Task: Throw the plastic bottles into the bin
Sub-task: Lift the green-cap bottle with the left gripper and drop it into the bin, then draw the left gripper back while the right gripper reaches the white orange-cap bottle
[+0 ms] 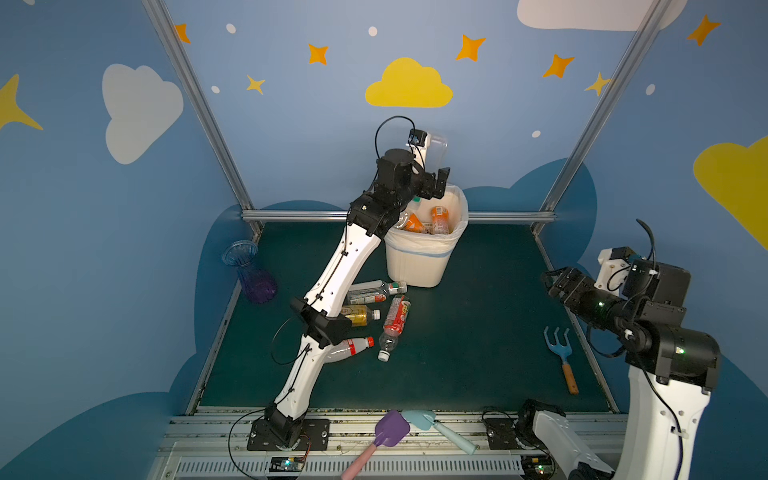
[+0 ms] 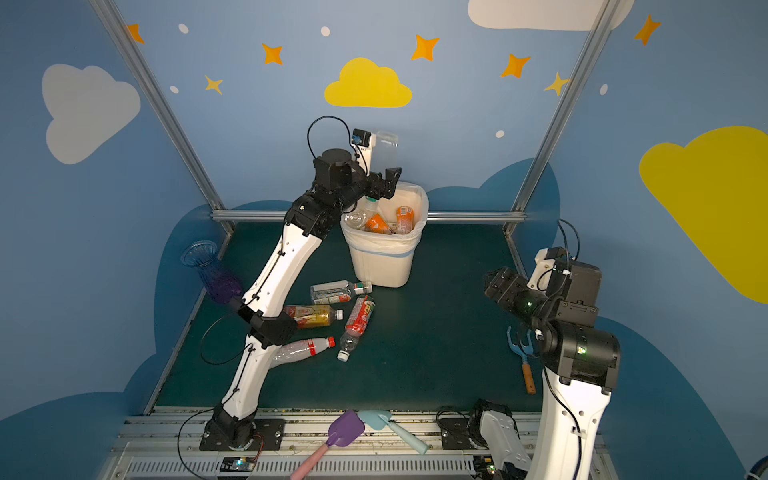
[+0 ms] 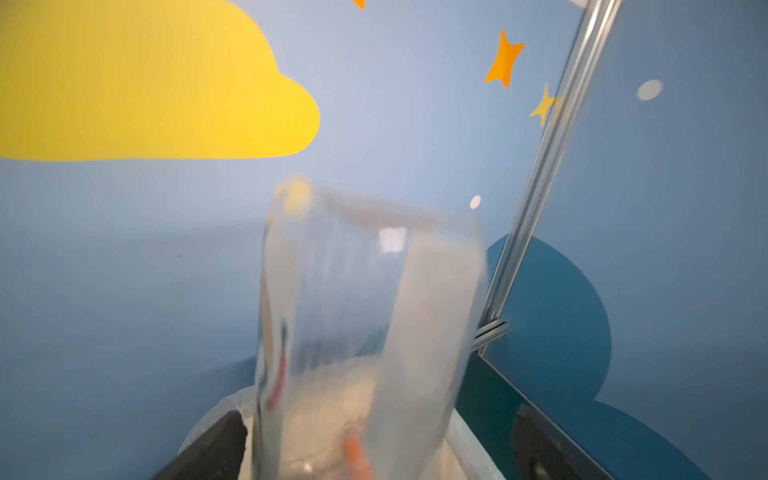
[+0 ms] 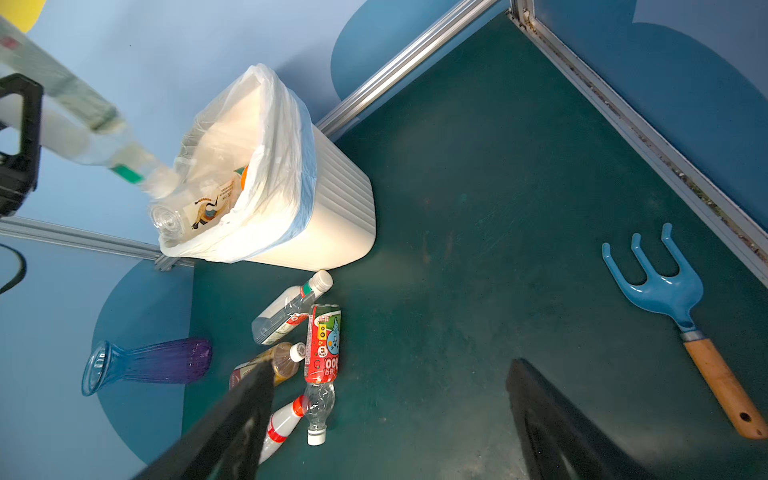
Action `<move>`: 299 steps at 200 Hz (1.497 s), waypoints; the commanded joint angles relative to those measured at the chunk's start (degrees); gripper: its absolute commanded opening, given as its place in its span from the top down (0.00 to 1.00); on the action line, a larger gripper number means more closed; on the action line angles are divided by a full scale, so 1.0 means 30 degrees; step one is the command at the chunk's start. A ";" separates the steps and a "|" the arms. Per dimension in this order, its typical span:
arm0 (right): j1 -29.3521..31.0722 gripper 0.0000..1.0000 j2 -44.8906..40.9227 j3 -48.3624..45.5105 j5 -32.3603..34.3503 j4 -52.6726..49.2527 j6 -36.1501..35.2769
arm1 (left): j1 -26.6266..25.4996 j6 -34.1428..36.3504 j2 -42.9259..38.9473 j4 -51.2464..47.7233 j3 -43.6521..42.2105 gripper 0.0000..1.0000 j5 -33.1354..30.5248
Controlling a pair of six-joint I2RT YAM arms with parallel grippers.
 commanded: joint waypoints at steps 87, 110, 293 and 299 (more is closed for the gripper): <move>-0.0005 0.12 0.0280 -0.2238 -0.3292 0.2192 0.0469 | -0.1411 -0.0443 -0.7766 -0.6400 -0.5339 0.00 -0.1753; 0.0193 0.12 0.0186 -0.2867 -0.3694 0.1866 0.0034 | -0.0405 -0.2232 -0.9074 -0.8461 -0.7311 0.00 -0.1126; 2.2103 0.13 0.4840 -0.6341 0.2104 0.7080 -0.4762 | 0.7613 -1.2128 -2.6247 -0.7868 -3.0947 0.00 0.0695; 2.2669 0.13 0.5494 -0.6031 0.2258 0.7285 -0.5528 | 0.7732 -1.2310 -2.6682 -0.7888 -3.0848 0.00 0.0456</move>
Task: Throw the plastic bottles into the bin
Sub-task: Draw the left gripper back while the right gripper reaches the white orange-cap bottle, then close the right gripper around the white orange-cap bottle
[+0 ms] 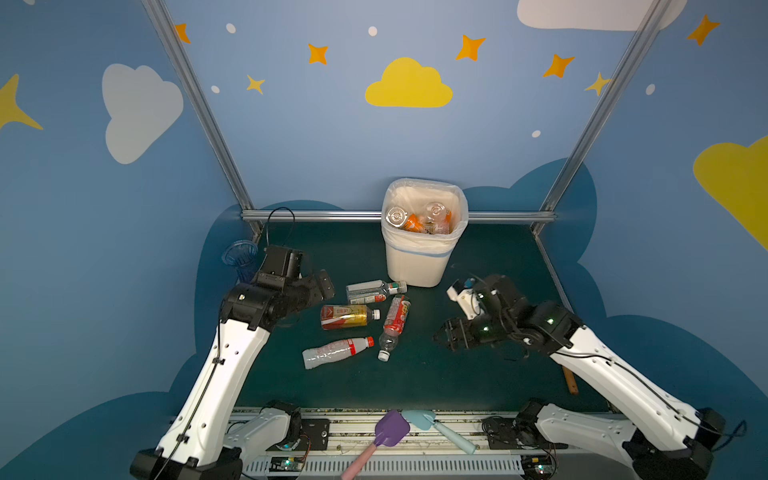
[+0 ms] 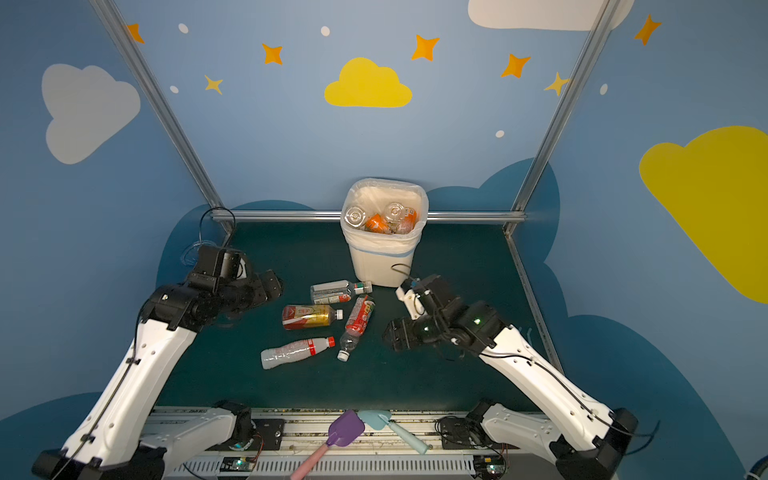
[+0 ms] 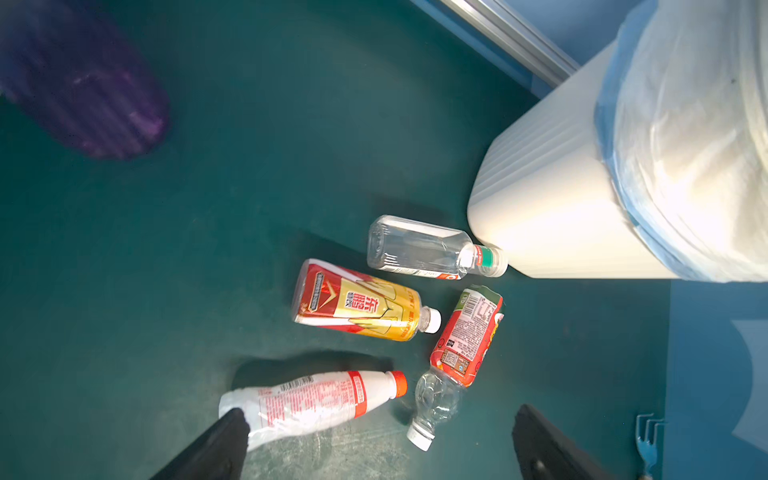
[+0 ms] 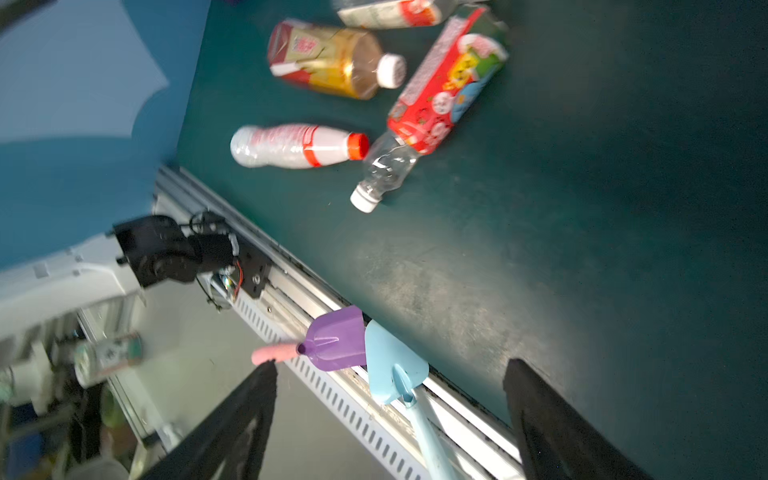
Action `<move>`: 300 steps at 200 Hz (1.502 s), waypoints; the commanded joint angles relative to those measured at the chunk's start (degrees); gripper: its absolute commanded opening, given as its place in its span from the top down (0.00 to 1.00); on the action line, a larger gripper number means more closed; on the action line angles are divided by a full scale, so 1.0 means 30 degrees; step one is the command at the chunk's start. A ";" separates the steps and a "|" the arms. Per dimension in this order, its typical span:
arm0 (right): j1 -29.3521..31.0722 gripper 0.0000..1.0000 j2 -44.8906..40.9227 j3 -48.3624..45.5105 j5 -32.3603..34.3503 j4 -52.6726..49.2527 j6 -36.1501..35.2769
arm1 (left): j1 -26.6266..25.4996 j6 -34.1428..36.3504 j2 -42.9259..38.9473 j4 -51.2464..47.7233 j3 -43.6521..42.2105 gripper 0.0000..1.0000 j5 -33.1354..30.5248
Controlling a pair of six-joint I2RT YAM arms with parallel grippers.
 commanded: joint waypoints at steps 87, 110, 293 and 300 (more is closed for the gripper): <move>0.6556 0.15 1.3619 0.9468 0.0704 0.2344 -1.2582 | 0.0626 -0.2067 -0.3508 -0.2964 0.4976 0.00 -0.4554; 0.6557 0.17 1.5975 1.1816 0.0407 0.1426 -1.3274 | 0.0604 -0.1445 -0.3482 -0.3819 0.5994 0.00 -0.4889; 0.6671 0.16 2.6767 2.2751 0.2350 -0.1665 -1.4902 | 0.0600 0.1042 -0.2641 -0.7057 0.9136 0.00 -0.5781; 0.6671 0.16 2.6947 2.2878 0.2452 -0.1635 -1.4975 | 0.0604 0.1032 -0.2725 -0.7058 0.9107 0.00 -0.5855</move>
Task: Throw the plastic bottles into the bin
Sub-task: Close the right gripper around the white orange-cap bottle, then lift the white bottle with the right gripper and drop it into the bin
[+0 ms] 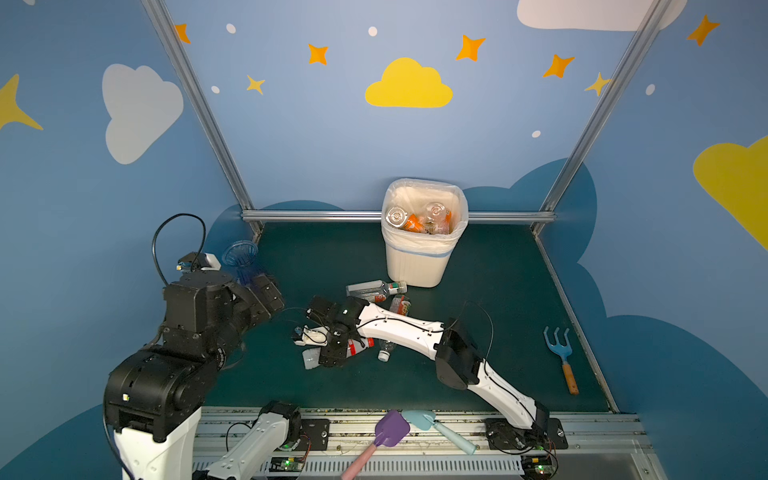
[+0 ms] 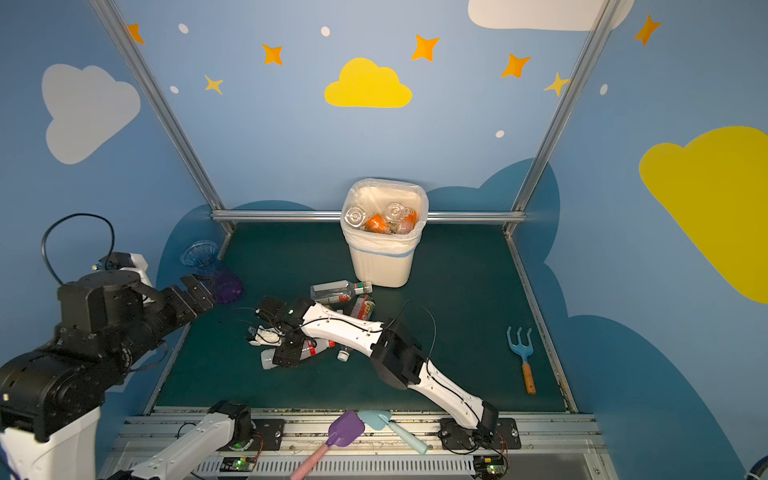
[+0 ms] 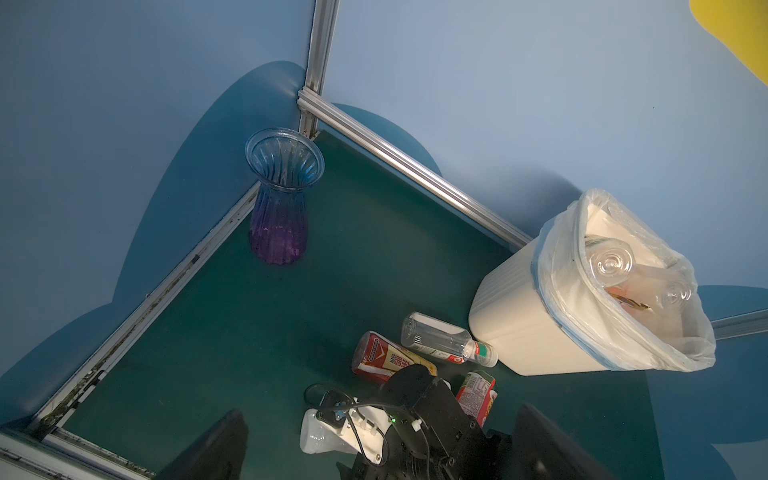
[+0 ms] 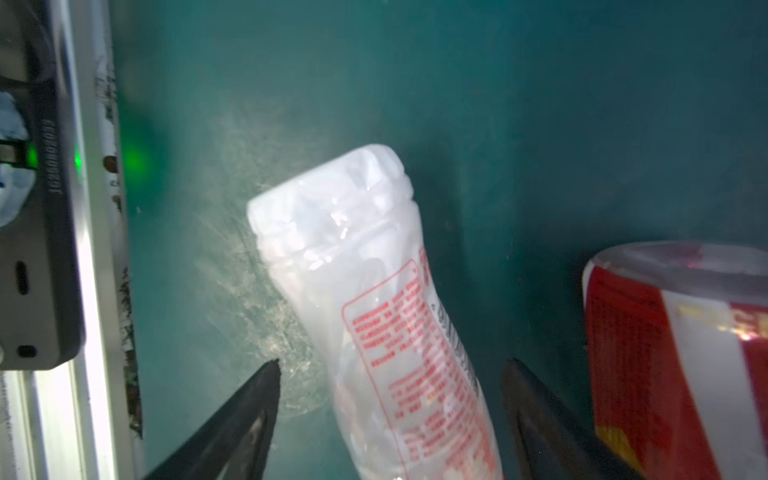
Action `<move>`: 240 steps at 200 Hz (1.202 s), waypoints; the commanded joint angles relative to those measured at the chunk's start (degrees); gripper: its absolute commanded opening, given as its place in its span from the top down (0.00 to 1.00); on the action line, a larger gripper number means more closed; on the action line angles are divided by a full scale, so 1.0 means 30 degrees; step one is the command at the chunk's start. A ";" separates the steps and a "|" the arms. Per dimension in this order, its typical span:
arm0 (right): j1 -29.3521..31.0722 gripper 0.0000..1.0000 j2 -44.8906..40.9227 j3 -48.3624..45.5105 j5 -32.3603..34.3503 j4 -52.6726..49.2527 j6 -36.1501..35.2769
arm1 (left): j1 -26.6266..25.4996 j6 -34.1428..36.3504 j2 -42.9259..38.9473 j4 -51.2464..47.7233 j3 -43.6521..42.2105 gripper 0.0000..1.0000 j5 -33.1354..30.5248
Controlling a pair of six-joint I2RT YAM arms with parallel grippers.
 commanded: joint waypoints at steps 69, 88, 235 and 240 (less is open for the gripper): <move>0.0220 0.32 0.1957 0.1752 0.0772 -0.0650 -0.0098 | 0.0057 0.0578 -0.0449 -0.0596 0.0333 0.00 -0.1155; 0.0216 0.40 0.1599 0.1893 0.0921 -0.0717 0.0226 | 0.0043 0.0617 -0.0417 -0.0538 0.0335 0.00 -0.1257; -0.5121 0.59 -1.6374 -0.4804 0.0631 1.0443 0.4364 | 0.0044 0.0877 0.0591 0.0881 0.0088 0.00 -0.0993; -0.5459 0.59 -1.6678 -0.4836 0.0902 1.1191 0.4053 | 0.0046 0.0845 0.0646 0.1008 0.0030 0.00 -0.0896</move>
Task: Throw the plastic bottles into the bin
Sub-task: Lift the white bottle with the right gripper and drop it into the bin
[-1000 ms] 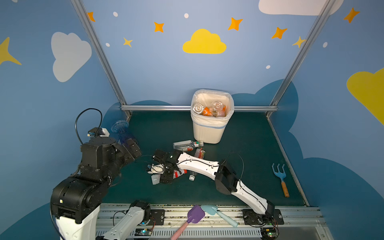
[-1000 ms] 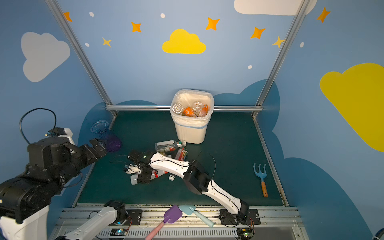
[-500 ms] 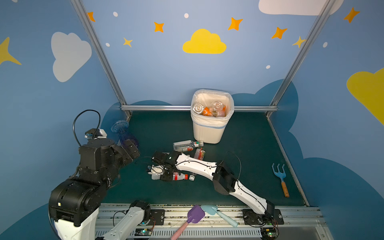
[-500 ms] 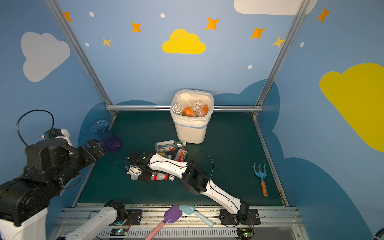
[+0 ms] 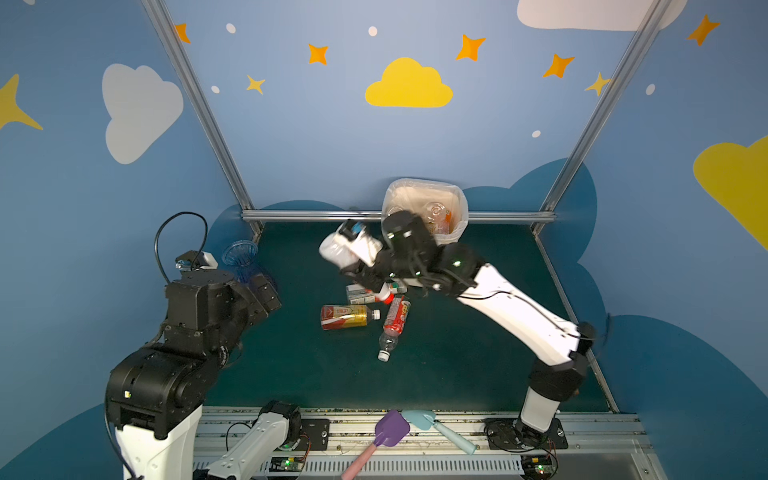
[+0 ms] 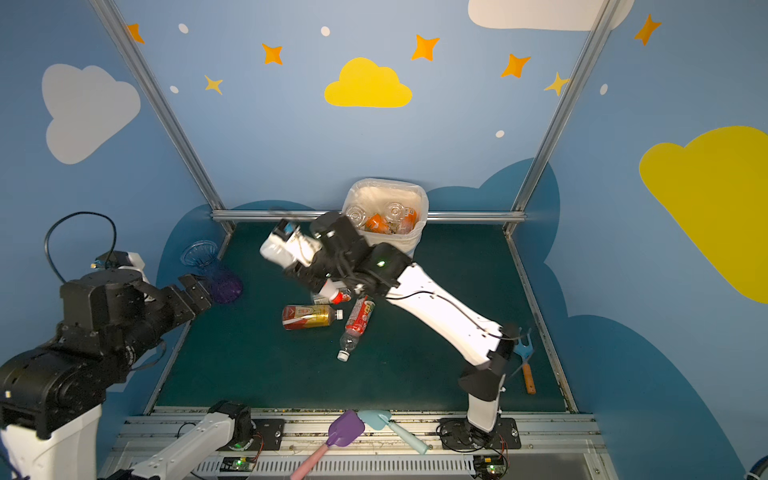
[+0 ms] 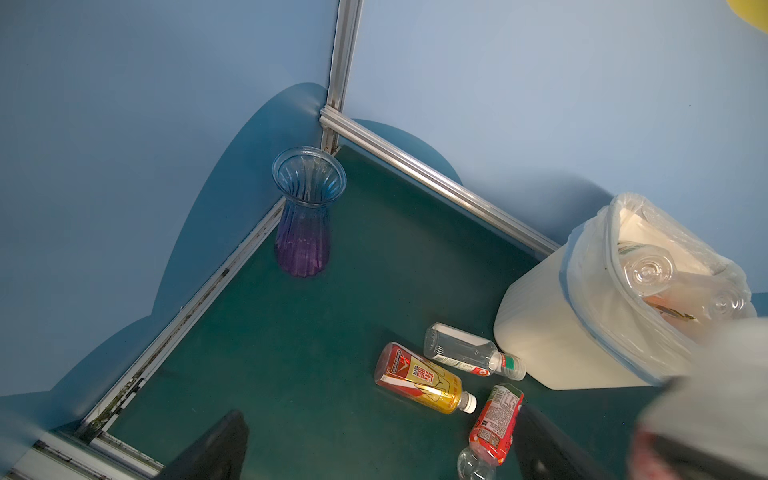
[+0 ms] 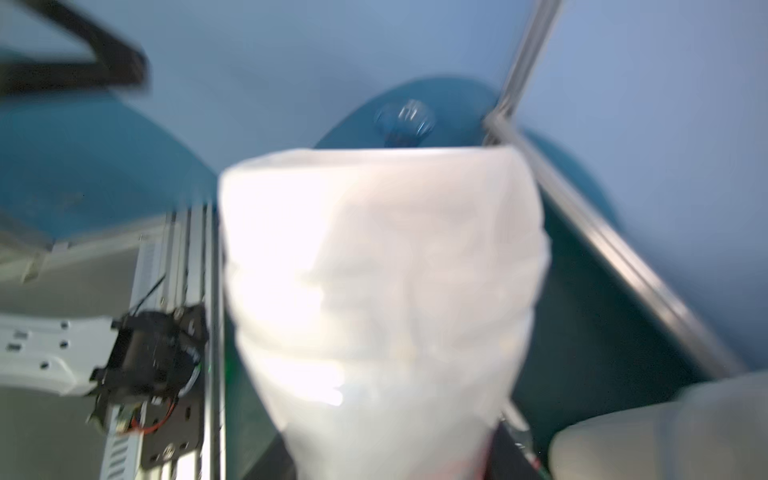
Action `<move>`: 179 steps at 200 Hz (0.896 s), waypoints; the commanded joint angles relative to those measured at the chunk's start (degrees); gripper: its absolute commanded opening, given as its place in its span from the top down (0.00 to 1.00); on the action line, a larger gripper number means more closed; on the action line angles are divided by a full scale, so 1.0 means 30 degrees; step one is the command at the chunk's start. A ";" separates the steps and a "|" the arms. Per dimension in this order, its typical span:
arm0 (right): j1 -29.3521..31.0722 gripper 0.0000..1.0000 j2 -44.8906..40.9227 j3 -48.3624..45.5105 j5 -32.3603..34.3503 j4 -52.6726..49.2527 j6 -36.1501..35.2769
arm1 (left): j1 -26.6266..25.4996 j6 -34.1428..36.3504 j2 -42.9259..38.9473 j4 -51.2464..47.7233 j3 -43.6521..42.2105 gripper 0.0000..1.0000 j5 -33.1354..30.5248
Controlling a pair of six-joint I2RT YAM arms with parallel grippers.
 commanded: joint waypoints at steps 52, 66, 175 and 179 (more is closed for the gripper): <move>-0.6853 0.54 0.2198 0.3815 0.0658 0.7902 0.0433 | 0.0028 -0.0016 0.1025 0.1755 -0.0284 0.00 0.1084; -0.8153 0.36 0.6038 0.9023 0.0074 0.4698 0.1493 | 0.0043 -0.0015 0.1242 0.1799 -0.0222 0.00 0.1160; -1.0616 0.11 -0.0622 -0.0024 0.0385 0.7744 0.2429 | 0.0072 0.0046 0.1995 0.2760 -0.0754 0.00 0.2043; -1.0622 0.11 -0.1001 -0.0387 0.0433 0.7765 0.2421 | 0.0072 0.0043 0.2110 0.2883 -0.0852 0.00 0.2299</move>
